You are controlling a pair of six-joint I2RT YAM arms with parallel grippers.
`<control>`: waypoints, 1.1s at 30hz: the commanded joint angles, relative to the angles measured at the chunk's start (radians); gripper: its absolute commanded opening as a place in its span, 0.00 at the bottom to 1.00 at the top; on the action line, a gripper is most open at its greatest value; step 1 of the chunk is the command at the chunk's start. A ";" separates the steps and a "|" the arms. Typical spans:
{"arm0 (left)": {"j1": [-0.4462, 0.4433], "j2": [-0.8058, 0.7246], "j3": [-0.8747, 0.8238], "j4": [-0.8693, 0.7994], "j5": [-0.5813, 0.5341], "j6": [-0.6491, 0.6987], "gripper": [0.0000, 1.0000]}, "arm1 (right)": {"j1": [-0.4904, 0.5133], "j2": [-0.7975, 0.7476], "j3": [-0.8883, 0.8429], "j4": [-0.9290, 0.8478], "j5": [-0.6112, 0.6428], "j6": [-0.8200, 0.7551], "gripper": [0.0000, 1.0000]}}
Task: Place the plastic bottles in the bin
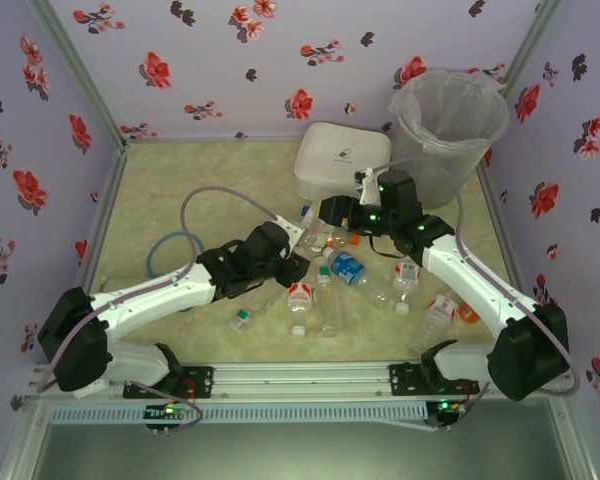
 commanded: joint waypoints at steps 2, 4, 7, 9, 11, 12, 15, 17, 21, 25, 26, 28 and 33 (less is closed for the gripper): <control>-0.006 -0.035 -0.019 0.026 -0.044 -0.020 0.00 | 0.003 0.006 -0.014 0.016 0.035 -0.002 0.54; -0.006 -0.038 -0.023 0.026 -0.047 -0.018 0.04 | 0.003 0.004 -0.014 0.007 0.044 -0.010 0.51; -0.006 -0.042 -0.031 0.030 -0.060 -0.018 0.12 | 0.003 0.000 -0.014 0.001 0.056 -0.014 0.50; -0.006 -0.043 -0.038 0.038 -0.062 -0.019 0.25 | 0.003 -0.003 -0.008 -0.011 0.068 -0.023 0.49; -0.006 -0.045 -0.046 0.045 -0.062 -0.023 0.52 | 0.003 -0.007 0.003 -0.033 0.087 -0.039 0.48; -0.005 -0.047 -0.050 0.048 -0.063 -0.027 0.70 | 0.003 -0.008 0.013 -0.045 0.101 -0.047 0.46; -0.006 -0.060 -0.052 0.030 -0.065 -0.046 1.00 | 0.003 -0.010 0.039 -0.079 0.132 -0.075 0.42; -0.006 -0.076 -0.055 0.015 -0.068 -0.055 1.00 | 0.001 -0.007 0.068 -0.105 0.153 -0.100 0.39; -0.006 -0.141 -0.096 0.019 -0.068 -0.068 1.00 | -0.016 0.007 0.163 -0.184 0.205 -0.184 0.35; -0.006 -0.214 -0.154 0.035 -0.077 -0.087 1.00 | -0.052 0.003 0.292 -0.279 0.285 -0.276 0.21; -0.005 -0.231 -0.165 0.037 -0.086 -0.095 1.00 | -0.066 -0.002 0.321 -0.291 0.303 -0.296 0.15; -0.006 -0.256 -0.190 0.036 -0.110 -0.111 1.00 | -0.096 -0.015 0.370 -0.300 0.334 -0.332 0.03; -0.005 -0.290 -0.222 0.036 -0.130 -0.132 1.00 | -0.201 -0.008 0.526 -0.294 0.496 -0.430 0.00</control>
